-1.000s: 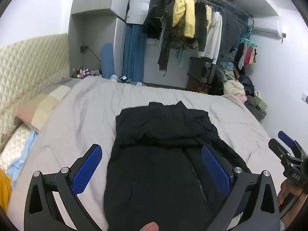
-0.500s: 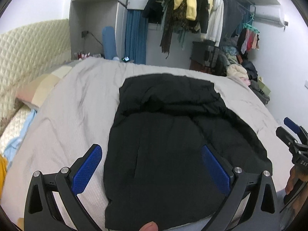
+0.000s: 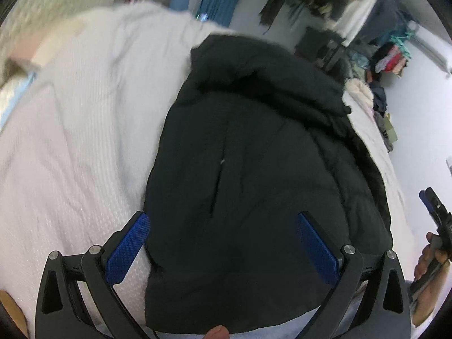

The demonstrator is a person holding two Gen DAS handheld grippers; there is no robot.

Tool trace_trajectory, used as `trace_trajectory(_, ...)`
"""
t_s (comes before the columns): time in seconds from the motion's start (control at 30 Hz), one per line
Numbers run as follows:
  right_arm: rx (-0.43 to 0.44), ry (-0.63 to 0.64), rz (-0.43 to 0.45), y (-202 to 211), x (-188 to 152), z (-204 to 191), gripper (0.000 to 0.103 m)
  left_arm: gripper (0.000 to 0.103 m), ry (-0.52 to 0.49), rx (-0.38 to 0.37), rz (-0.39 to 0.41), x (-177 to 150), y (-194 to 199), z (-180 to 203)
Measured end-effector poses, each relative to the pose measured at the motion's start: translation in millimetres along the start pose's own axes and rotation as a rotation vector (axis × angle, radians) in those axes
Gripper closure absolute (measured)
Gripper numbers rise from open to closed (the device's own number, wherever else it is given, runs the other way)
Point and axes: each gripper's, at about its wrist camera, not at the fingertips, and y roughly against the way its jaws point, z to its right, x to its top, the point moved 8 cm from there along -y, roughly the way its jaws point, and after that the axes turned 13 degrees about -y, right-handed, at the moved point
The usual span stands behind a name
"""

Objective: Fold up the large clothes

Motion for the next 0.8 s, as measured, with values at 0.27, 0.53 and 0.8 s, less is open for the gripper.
trace_trajectory(0.27, -0.061, -0.284, -0.213, -36.2, -16.5, 89.8, 0.002, 0.000, 0.184, -0.080, -0.123, -17.6, -29.6, -38.7)
trace_trajectory(0.53, -0.125, -0.609, -0.370, -60.5, -51.1, 163.4, 0.002, 0.000, 0.323, -0.191, -0.194, -34.1, -56.1, -55.2)
trace_trajectory(0.8, -0.233, -0.661, -0.420, -63.4, -67.9, 188.6, 0.002, 0.000, 0.350, -0.259, -0.238, -39.8, -69.9, -47.6)
